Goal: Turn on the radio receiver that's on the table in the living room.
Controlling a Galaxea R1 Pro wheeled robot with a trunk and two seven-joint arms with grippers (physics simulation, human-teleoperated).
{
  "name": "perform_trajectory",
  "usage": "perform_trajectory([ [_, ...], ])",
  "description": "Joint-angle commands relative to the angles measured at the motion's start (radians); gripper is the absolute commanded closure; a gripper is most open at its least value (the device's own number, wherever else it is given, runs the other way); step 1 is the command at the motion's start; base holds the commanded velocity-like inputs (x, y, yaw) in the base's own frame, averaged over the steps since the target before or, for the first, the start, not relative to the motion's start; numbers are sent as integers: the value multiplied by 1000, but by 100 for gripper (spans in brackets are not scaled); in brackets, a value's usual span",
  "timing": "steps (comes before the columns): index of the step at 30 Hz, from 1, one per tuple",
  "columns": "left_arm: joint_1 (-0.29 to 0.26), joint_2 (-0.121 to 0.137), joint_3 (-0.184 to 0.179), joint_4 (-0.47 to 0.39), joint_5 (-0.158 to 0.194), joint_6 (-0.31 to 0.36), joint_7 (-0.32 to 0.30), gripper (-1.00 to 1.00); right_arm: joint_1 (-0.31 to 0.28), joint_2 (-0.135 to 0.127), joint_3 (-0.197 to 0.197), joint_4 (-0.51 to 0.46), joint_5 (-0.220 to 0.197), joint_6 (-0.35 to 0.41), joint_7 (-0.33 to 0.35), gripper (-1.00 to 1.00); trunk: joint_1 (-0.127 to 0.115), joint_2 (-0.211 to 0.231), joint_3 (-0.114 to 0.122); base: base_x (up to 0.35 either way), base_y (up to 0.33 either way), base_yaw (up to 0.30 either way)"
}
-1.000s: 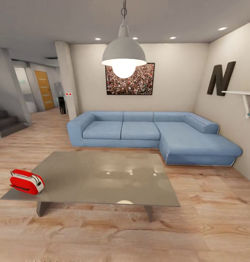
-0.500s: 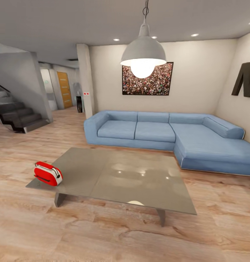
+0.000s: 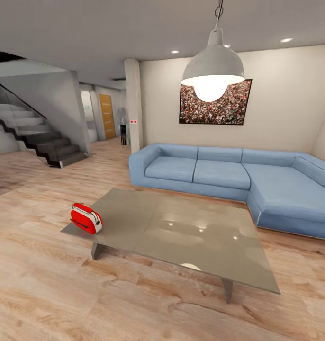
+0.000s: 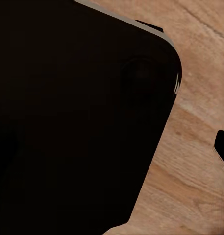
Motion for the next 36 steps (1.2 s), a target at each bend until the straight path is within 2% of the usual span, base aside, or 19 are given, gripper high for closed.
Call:
perform_trajectory([
  [1, 0, 0, 0, 0, 0, 0, 0, -100, 0, 0, 0, 0, 0, 0, 0, -100, 0, 0, 0, 0, 0, 272],
  [36, 0, 0, 0, 0, 0, 0, 0, -100, 0, 1, 0, 0, 0, 0, 0, -100, 0, 0, 0, 0, 0, 272],
])
